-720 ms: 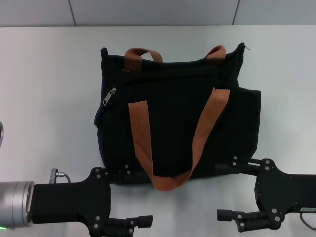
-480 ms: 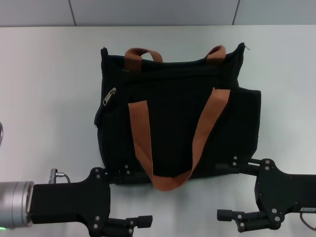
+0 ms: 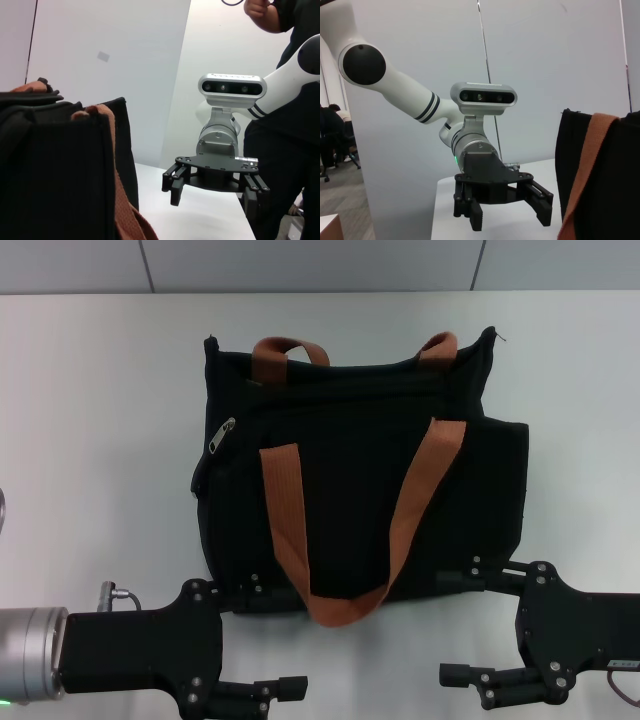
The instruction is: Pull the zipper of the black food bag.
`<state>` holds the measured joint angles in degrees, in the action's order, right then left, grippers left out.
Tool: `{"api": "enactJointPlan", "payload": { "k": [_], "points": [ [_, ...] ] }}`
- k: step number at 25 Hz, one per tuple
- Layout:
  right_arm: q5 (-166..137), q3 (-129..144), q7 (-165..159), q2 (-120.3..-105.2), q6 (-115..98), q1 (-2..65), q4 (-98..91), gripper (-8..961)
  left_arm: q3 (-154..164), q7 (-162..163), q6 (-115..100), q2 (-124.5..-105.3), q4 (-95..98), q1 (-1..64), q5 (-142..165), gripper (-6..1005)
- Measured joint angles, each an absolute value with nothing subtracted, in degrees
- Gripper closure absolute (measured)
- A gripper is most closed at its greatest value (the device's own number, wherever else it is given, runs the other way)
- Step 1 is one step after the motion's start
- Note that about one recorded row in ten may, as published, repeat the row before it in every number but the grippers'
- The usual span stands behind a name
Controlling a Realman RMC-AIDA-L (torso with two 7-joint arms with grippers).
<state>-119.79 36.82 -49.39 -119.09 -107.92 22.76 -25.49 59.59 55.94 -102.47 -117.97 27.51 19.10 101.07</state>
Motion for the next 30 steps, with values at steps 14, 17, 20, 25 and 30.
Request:
{"api": "enactJointPlan", "payload": {
  "k": [14,17,20,25,30],
  "points": [
    [-119.8,36.7,-49.4,-119.09,-107.8,22.7,-25.5,121,49.1,52.1,-112.3,-118.52,27.3,19.9,99.4,169],
    [-119.8,36.7,-49.4,-119.09,-107.6,22.7,-25.5,121,46.4,50.9,-113.1,-118.48,26.3,19.9,96.2,169],
    [-119.8,36.7,-49.4,-119.09,-107.6,22.7,-25.5,121,40.7,50.8,-111.3,-118.08,24.1,20.0,91.4,168],
    [-119.8,36.7,-49.4,-119.09,-107.6,22.6,-25.5,121,36.7,52.7,-105.5,-115.86,24.4,20.1,91.8,168],
    [-119.8,36.7,-49.7,-119.09,-107.6,22.6,-25.5,121,36.9,54.1,-102.5,-113.46,24.5,21.2,94.9,169]
  ]
}}
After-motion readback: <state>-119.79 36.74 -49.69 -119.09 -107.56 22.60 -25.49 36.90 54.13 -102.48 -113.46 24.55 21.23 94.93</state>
